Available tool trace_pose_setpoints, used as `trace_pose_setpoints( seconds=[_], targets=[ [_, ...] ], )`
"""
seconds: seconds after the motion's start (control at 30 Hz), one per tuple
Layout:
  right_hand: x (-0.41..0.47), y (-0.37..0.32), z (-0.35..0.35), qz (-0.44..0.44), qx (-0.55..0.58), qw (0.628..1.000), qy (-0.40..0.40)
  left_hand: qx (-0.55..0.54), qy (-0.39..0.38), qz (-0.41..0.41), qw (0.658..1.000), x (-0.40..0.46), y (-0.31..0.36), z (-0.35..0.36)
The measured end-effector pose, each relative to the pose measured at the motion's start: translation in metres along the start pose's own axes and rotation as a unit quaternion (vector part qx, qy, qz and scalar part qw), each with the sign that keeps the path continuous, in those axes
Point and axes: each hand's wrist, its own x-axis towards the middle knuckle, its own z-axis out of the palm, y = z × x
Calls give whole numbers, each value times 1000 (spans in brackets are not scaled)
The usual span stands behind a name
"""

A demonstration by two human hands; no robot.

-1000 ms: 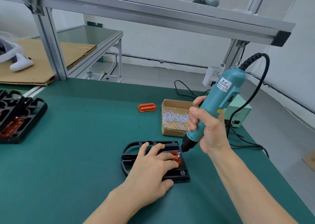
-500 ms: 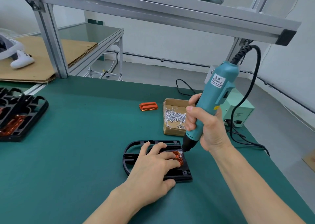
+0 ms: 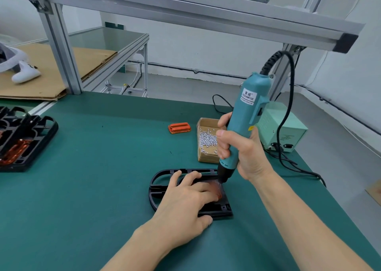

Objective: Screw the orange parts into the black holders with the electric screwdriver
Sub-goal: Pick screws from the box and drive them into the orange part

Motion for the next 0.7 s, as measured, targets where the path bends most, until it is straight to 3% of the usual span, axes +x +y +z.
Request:
trace_pose_setpoints(
  seconds=[0.17,0.47,0.7],
  targets=[
    [-4,3,-4,-6,15,1000,17,-7,9,-1,1000,-1,-1,1],
    [-8,4,-7,-46,-14,999,-13,-8,13,-2,1000,0,-2,3],
    [-8,4,-9,-21,-12,998,-57,-33,10,-7,999,1,-4,5]
  ],
)
